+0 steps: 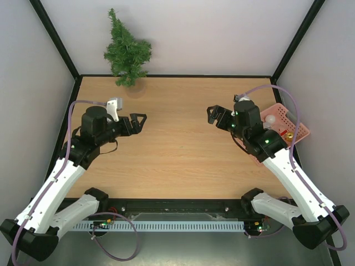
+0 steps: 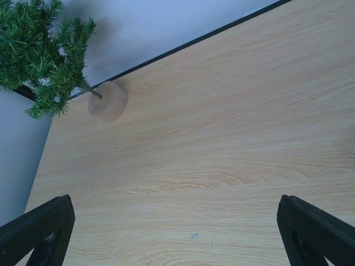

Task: Decorate the small christmas tree
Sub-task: Move the storage box to the center of the board.

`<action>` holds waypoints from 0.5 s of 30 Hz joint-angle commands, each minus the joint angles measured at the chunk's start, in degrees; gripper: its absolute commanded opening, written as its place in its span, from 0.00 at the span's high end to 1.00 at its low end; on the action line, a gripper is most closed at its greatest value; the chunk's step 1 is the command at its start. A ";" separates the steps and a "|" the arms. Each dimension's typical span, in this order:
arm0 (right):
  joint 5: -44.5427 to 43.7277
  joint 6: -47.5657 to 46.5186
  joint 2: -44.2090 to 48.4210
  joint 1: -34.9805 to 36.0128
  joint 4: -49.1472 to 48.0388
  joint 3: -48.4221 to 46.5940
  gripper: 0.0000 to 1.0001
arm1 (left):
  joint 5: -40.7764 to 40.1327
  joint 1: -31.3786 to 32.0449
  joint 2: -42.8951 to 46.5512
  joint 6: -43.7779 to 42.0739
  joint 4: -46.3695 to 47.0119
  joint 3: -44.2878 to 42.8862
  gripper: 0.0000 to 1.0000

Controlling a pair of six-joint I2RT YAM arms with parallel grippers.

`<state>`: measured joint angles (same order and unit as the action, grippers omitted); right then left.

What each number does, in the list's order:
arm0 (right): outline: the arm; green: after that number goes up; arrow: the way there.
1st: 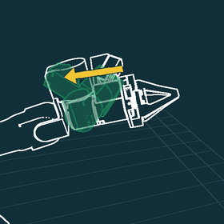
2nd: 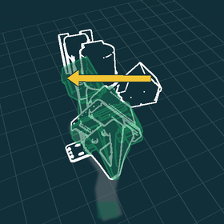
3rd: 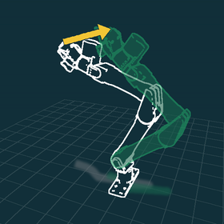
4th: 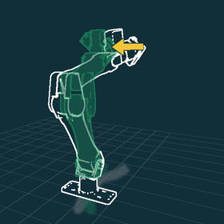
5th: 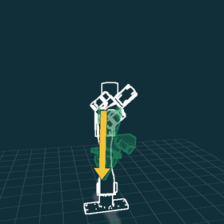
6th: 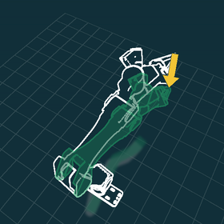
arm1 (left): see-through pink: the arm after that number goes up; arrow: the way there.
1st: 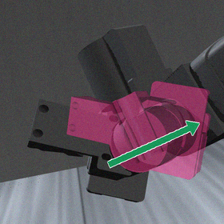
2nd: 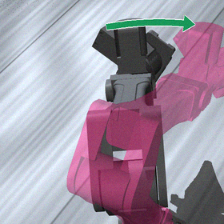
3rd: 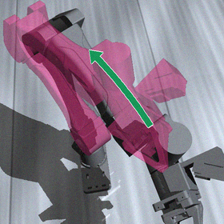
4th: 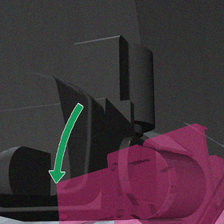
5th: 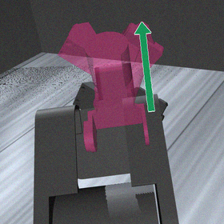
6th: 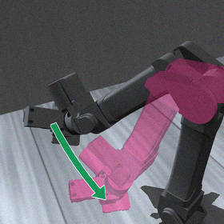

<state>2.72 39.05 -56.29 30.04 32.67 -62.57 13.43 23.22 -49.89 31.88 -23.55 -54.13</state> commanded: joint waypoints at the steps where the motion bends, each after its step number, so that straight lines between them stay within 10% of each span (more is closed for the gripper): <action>1: -1.81 -0.29 1.16 -0.17 -0.21 0.89 0.02 | 0.61 0.16 0.59 -1.92 0.18 -0.37 0.00; 15: -26.70 0.37 -8.15 -2.52 -0.75 -0.57 0.02 | -8.13 0.16 1.69 -14.65 -2.01 4.17 0.00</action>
<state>-13.58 39.07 -58.87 29.87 32.12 -60.97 8.99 23.22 -48.38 21.67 -25.02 -52.25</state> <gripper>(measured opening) 0.983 0.997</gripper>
